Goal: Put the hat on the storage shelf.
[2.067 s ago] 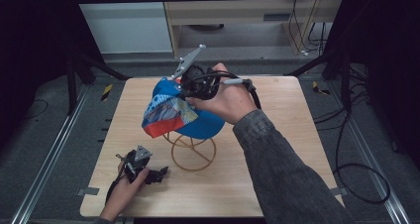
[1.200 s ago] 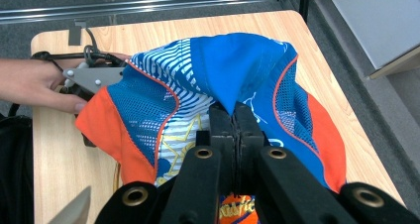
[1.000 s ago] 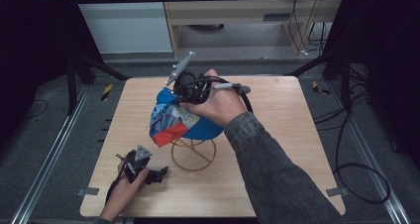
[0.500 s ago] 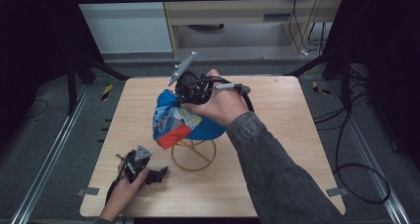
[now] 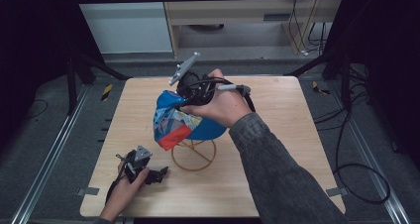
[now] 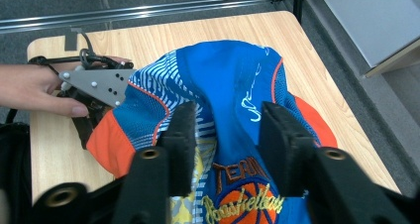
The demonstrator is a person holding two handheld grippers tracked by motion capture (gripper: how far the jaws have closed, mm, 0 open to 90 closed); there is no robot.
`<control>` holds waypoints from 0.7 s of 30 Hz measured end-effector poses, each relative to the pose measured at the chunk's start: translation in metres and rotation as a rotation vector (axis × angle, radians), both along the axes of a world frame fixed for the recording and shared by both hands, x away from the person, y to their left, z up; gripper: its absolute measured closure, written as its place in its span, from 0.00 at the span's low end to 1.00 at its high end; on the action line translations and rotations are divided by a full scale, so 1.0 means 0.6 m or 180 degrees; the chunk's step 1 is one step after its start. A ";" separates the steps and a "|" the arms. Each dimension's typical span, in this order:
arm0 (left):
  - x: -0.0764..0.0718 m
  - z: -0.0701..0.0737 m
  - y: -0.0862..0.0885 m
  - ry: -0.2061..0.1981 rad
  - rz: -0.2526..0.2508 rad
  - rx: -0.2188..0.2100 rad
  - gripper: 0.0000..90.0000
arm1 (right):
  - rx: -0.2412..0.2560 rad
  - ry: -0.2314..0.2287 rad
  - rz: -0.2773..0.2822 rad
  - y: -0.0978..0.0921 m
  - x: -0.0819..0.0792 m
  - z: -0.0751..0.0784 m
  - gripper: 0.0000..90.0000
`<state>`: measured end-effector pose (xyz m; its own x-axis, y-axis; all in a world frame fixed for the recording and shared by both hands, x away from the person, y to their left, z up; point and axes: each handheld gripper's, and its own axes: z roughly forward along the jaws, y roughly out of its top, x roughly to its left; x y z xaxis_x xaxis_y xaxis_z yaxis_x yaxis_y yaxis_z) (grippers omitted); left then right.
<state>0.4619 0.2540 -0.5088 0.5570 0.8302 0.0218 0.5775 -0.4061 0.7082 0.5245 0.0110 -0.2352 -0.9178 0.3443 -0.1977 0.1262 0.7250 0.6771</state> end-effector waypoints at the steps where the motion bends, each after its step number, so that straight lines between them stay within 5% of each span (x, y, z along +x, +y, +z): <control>1: 0.000 0.000 0.000 0.0000 0.0000 0.0000 0.00 | 0.0008 -0.0002 -0.0002 -0.001 0.000 0.001 0.60; 21: 0.000 0.000 0.000 0.0001 -0.0001 0.0001 0.00 | -0.0007 0.0031 -0.0056 -0.013 -0.008 0.000 0.47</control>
<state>0.4619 0.2540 -0.5088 0.5574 0.8300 0.0218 0.5776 -0.4065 0.7079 0.5197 0.0033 -0.2350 -0.9135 0.3600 -0.1895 0.1455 0.7241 0.6742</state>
